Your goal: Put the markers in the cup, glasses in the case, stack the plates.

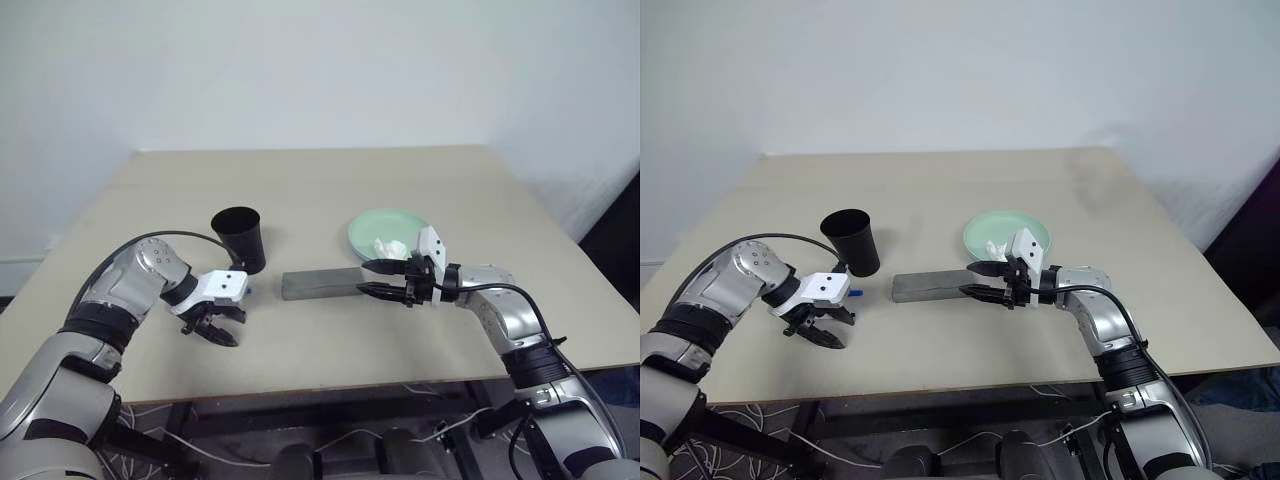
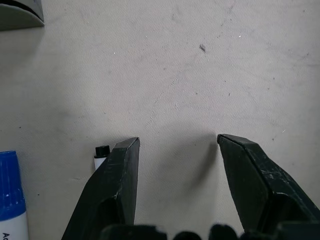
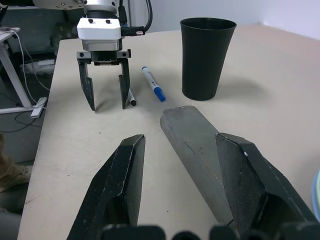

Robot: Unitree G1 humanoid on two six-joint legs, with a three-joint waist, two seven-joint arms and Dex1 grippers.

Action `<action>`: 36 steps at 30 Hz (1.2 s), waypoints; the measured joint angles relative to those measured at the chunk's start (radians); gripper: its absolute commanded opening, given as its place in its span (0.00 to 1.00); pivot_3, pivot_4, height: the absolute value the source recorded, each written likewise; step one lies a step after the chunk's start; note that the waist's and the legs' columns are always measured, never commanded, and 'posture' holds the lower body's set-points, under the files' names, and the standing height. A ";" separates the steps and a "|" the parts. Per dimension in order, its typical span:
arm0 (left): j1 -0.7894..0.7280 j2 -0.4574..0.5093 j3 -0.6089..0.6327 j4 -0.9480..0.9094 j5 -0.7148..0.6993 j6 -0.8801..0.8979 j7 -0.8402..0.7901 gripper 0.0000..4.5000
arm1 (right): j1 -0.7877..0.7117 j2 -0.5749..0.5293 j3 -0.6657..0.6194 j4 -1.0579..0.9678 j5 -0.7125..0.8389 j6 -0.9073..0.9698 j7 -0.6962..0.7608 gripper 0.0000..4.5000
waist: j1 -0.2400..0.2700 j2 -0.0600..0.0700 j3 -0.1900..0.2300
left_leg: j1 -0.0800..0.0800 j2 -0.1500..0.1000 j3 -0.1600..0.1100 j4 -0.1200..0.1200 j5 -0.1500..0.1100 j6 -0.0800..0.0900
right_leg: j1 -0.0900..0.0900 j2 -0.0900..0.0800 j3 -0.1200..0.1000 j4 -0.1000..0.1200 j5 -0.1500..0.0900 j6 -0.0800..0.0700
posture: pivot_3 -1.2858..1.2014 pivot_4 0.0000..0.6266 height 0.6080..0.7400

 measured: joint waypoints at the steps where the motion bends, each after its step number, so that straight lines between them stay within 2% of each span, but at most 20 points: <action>1: 0.000 -0.002 0.005 0.004 0.003 -0.004 -0.004 0.59 | 0.000 0.001 0.000 0.000 0.000 0.000 0.000 0.54 | 0.000 0.000 0.000 | 0.000 0.000 0.000 0.000 0.000 0.000 | 0.000 0.000 0.000 0.000 0.000 0.000 | 0.52 0.00 0.97; 7: -0.005 0.012 0.001 0.006 -0.037 0.007 -0.019 0.59 | 0.000 0.001 0.000 0.000 0.000 0.000 0.000 0.54 | 0.000 -0.001 0.000 | -0.003 0.000 0.000 0.000 0.000 0.000 | -0.003 0.000 0.000 0.001 0.000 0.000 | 0.52 0.00 0.97; 15: -0.118 0.009 0.007 0.115 -0.023 -0.023 -0.021 0.59 | -0.006 0.001 0.002 0.002 0.000 0.001 0.004 0.54 | 0.000 -0.001 0.001 | -0.004 0.000 0.000 -0.002 0.000 0.000 | -0.004 0.000 0.000 -0.001 0.001 0.001 | 0.52 0.00 0.97; 29: -0.183 -0.094 -0.008 0.339 0.168 -0.170 0.000 0.59 | -0.006 0.001 0.002 0.011 0.000 0.003 0.004 0.54 | 0.000 -0.001 0.000 | -0.002 0.000 0.000 -0.001 0.000 0.000 | -0.002 0.000 0.000 -0.001 0.000 0.001 | 0.52 0.00 0.97; 36: -0.198 -0.108 0.008 0.384 0.196 -0.203 0.031 0.10 | 0.008 -0.006 0.001 -0.006 0.000 0.012 -0.005 0.54 | -0.003 -0.001 0.000 | -0.002 0.000 0.001 0.000 0.000 0.000 | -0.001 0.000 0.001 0.000 0.000 0.001 | 0.52 0.00 0.97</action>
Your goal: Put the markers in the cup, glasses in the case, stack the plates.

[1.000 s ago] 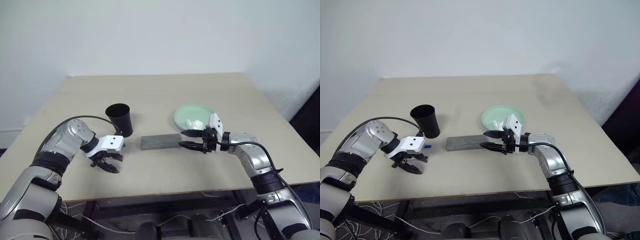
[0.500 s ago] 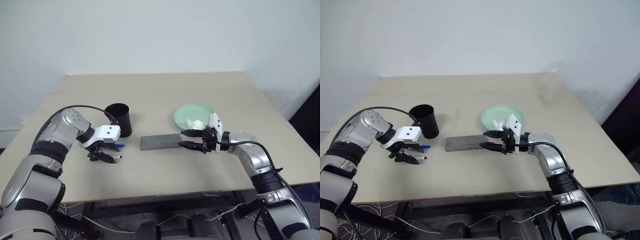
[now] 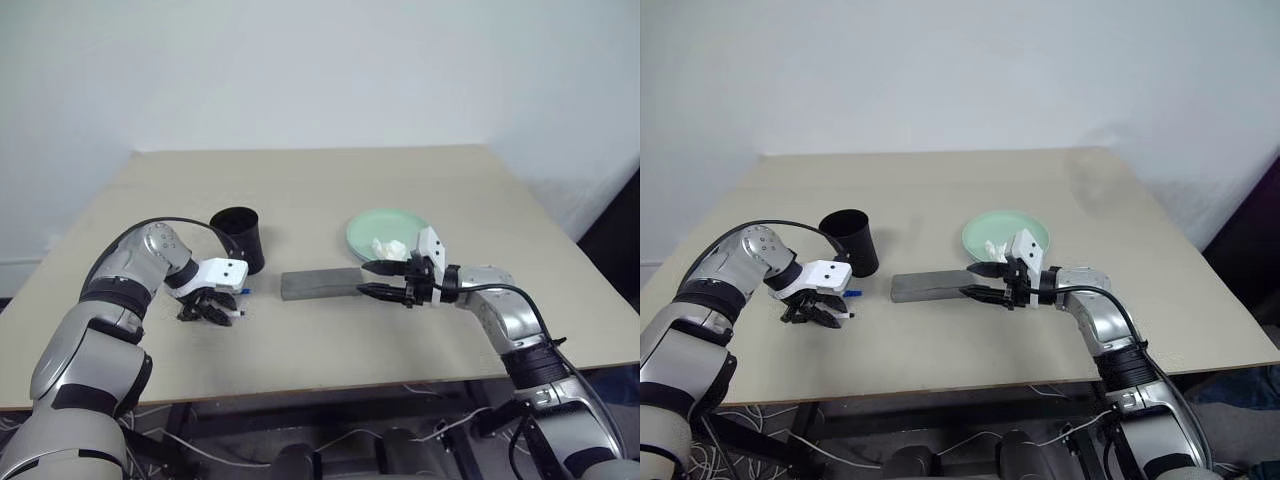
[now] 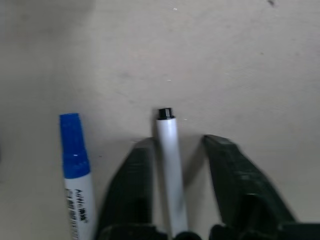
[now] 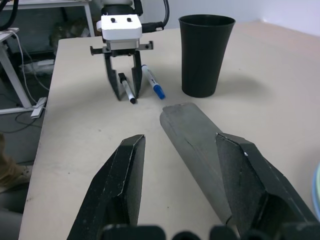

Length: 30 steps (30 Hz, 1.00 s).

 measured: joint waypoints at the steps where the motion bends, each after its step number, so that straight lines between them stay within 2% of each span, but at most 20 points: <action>1: 0.000 -0.002 0.006 0.000 0.000 -0.003 0.000 0.03 | 0.000 -0.001 -0.001 -0.001 0.000 0.001 -0.001 0.54 | 0.000 0.000 0.000 | 0.000 0.000 0.000 0.000 0.000 0.000 | 0.000 0.000 0.000 0.000 0.000 0.001 | 0.52 0.00 0.97; 6: 0.011 -0.005 0.040 -0.010 -0.015 -0.010 -0.019 0.01 | 0.000 -0.001 -0.001 -0.003 0.000 0.005 -0.002 0.54 | 0.003 0.000 0.000 | -0.002 0.000 0.000 -0.002 0.000 0.000 | -0.002 0.000 0.000 -0.001 0.001 0.002 | 0.52 0.00 0.97; 8: 0.036 0.000 0.060 -0.048 -0.078 -0.004 -0.038 0.01 | 0.000 -0.001 -0.001 -0.003 0.000 0.006 -0.002 0.54 | 0.003 0.000 0.000 | -0.003 0.000 -0.001 -0.002 0.000 0.000 | -0.003 0.000 0.000 -0.001 0.001 0.002 | 0.52 0.00 0.97; 11: 0.104 0.042 0.061 -0.232 -0.308 0.113 -0.050 0.01 | -0.002 0.000 0.000 -0.005 0.000 0.007 -0.001 0.54 | 0.003 -0.001 0.000 | -0.004 0.001 -0.001 -0.001 0.000 0.000 | -0.004 -0.001 0.000 -0.001 0.001 0.002 | 0.52 0.00 0.97; 15: 0.143 0.077 0.108 -0.438 -0.534 0.275 -0.055 0.01 | -0.003 0.000 0.000 -0.004 0.000 0.007 0.001 0.54 | 0.003 -0.001 0.001 | -0.004 0.001 -0.001 -0.001 0.000 0.000 | -0.004 -0.001 -0.001 0.000 0.001 0.002 | 0.52 0.00 0.97; 19: 0.152 0.046 0.318 -0.540 -0.718 0.469 0.002 0.01 | -0.007 0.001 0.002 -0.003 0.000 0.006 0.007 0.54 | 0.002 -0.001 0.001 | -0.002 0.001 -0.002 -0.002 0.000 0.000 | -0.004 0.000 -0.003 0.001 0.001 0.002 | 0.52 0.00 0.97; 24: 0.146 -0.024 0.509 -0.556 -0.797 0.547 0.180 0.01 | -0.007 0.000 0.002 -0.002 0.000 0.006 0.010 0.54 | 0.003 -0.001 0.001 | -0.001 0.001 -0.003 -0.002 0.000 0.000 | -0.003 0.000 -0.005 0.001 0.001 0.002 | 0.52 0.00 0.97; 30: 0.100 -0.103 0.655 -0.452 -0.747 0.369 0.435 0.01 | -0.013 0.002 0.006 -0.001 -0.001 0.006 0.019 0.54 | 0.003 -0.001 0.000 | 0.000 0.001 -0.003 -0.001 0.000 -0.001 | -0.001 0.000 -0.005 0.000 0.002 0.002 | 0.52 0.00 0.97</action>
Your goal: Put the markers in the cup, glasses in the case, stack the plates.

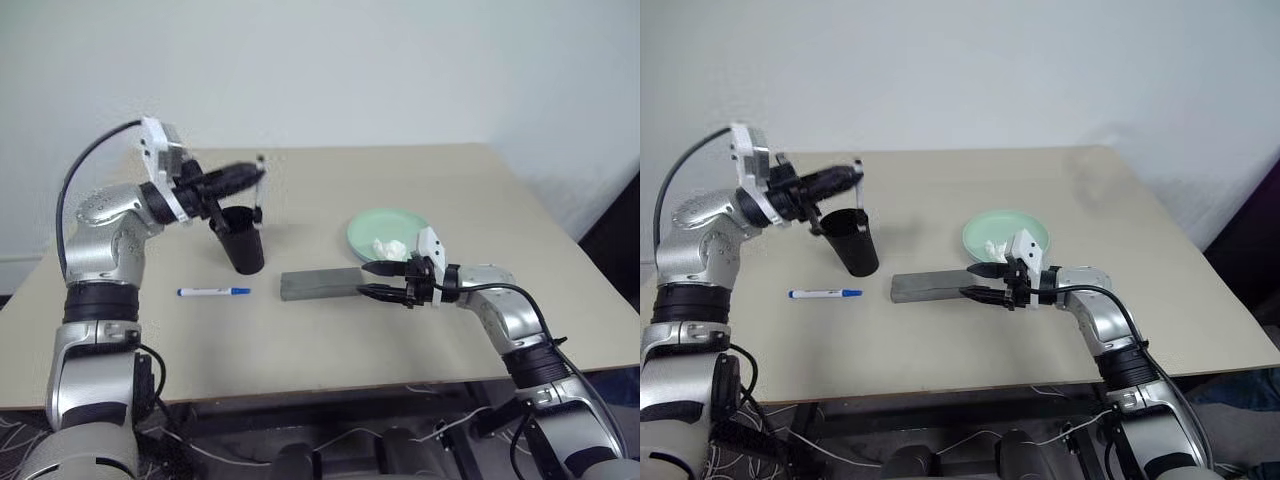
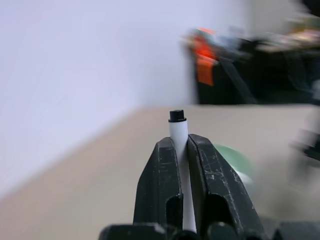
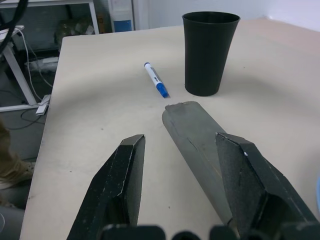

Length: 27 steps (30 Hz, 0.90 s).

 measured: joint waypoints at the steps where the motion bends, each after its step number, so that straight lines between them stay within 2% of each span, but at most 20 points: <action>1: -0.011 -0.007 0.010 0.034 0.015 -0.033 0.026 0.01 | 0.000 0.000 0.000 0.000 0.000 0.000 0.001 0.54 | 0.000 0.000 0.000 | 0.000 0.000 0.000 0.000 0.000 0.000 | 0.000 0.000 0.000 0.000 0.000 0.000 | 0.52 0.00 0.97; 12: -0.058 -0.079 0.039 0.373 0.119 -0.273 0.119 0.01 | -0.003 0.000 0.001 0.004 0.000 0.000 0.003 0.54 | 0.000 0.000 0.000 | -0.001 -0.001 0.000 0.000 0.000 -0.001 | 0.000 0.000 0.000 -0.002 0.000 0.000 | 0.52 0.00 0.97; 15: -0.070 -0.083 0.050 0.422 0.127 -0.296 0.121 0.19 | -0.003 -0.002 0.001 0.004 0.000 0.000 0.003 0.54 | 0.000 0.000 0.000 | -0.001 -0.001 0.000 0.000 -0.001 -0.001 | 0.000 0.000 0.000 -0.002 0.000 0.000 | 0.52 0.00 0.97; 21: -0.083 -0.097 0.062 0.483 0.148 -0.325 0.126 0.64 | -0.002 -0.002 0.001 0.004 0.000 0.000 0.000 0.54 | 0.000 0.000 0.000 | -0.001 -0.001 0.000 0.000 -0.001 -0.001 | 0.001 0.000 0.000 -0.002 0.000 0.000 | 0.52 0.00 0.97; 27: -0.109 -0.097 0.069 0.491 0.151 -0.323 0.103 0.64 | -0.002 -0.002 0.001 0.004 0.000 0.000 -0.001 0.54 | 0.000 0.000 0.000 | -0.001 -0.001 0.000 0.000 -0.001 -0.001 | 0.001 0.000 0.000 -0.002 0.000 0.000 | 0.52 0.00 0.97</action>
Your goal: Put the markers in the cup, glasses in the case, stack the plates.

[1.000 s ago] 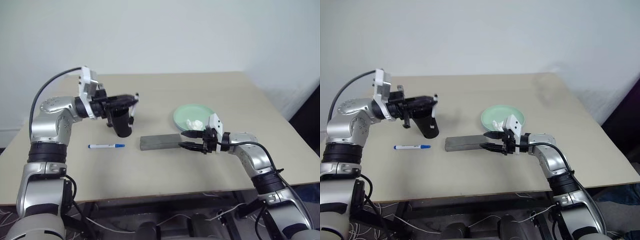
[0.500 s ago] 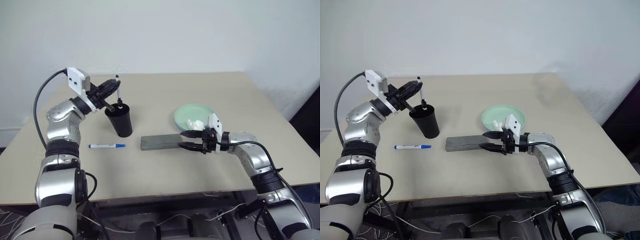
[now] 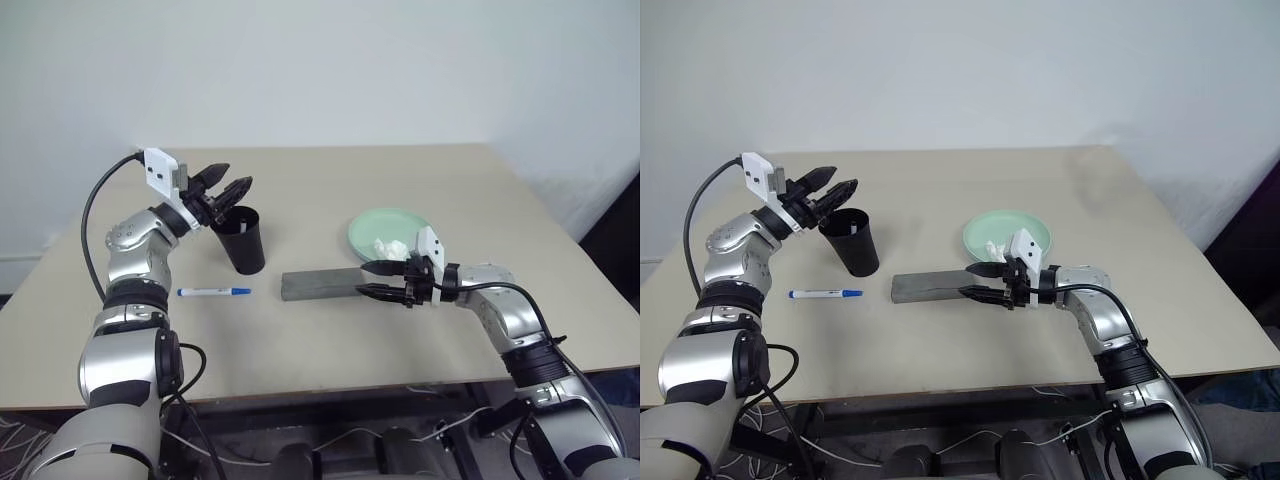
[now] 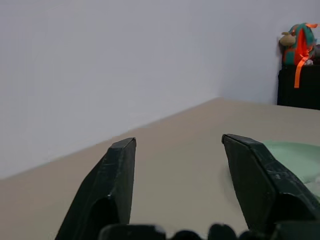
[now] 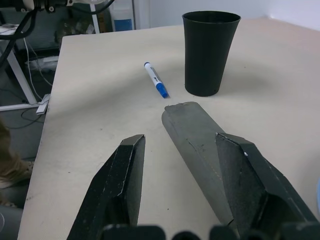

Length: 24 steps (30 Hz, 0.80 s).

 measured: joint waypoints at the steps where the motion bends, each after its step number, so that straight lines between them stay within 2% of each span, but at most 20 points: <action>1: -0.003 0.005 0.000 0.000 0.000 0.004 -0.010 0.64 | 0.000 0.000 0.000 0.000 0.000 0.000 0.000 0.54 | 0.000 0.000 0.000 | 0.000 0.000 0.000 0.000 0.000 0.000 | 0.000 0.000 0.000 0.000 0.000 0.000 | 0.52 0.00 0.97; 6: -0.035 0.062 -0.009 -0.001 0.003 0.065 -0.124 0.64 | 0.000 0.001 0.000 0.000 0.000 -0.001 0.000 0.54 | -0.002 0.000 0.000 | 0.000 0.000 0.000 0.000 0.000 0.000 | 0.000 0.000 0.000 0.000 0.000 0.000 | 0.52 0.00 0.97; 10: -0.108 0.186 -0.062 -0.019 0.042 0.177 -0.297 0.64 | 0.000 0.002 0.000 0.004 0.000 -0.003 0.000 0.54 | -0.007 -0.001 0.000 | 0.000 0.000 0.000 -0.001 0.000 0.000 | 0.000 0.000 0.000 0.000 0.000 0.000 | 0.52 0.00 0.97; 13: -0.162 0.277 -0.155 -0.035 0.123 0.219 -0.442 0.64 | -0.002 0.004 0.000 0.008 0.000 -0.008 0.001 0.54 | -0.007 0.000 0.000 | 0.000 0.000 0.000 -0.001 0.000 0.000 | 0.000 0.000 0.000 0.000 0.000 0.000 | 0.52 0.00 0.97; 18: -0.170 0.366 -0.357 -0.005 0.316 0.140 -0.580 0.64 | -0.007 0.006 0.001 0.020 -0.001 -0.013 0.001 0.54 | -0.006 0.000 0.001 | 0.001 0.001 0.000 0.000 0.000 0.000 | 0.001 0.000 0.000 0.001 -0.001 -0.001 | 0.52 0.00 0.97; 24: -0.198 0.375 -0.532 0.087 0.490 -0.005 -0.590 0.64 | -0.012 0.007 0.001 0.026 -0.002 -0.016 0.001 0.54 | -0.005 -0.001 0.001 | -0.001 0.001 0.000 0.000 0.000 0.000 | 0.000 0.000 0.000 0.000 -0.001 -0.001 | 0.52 0.00 0.97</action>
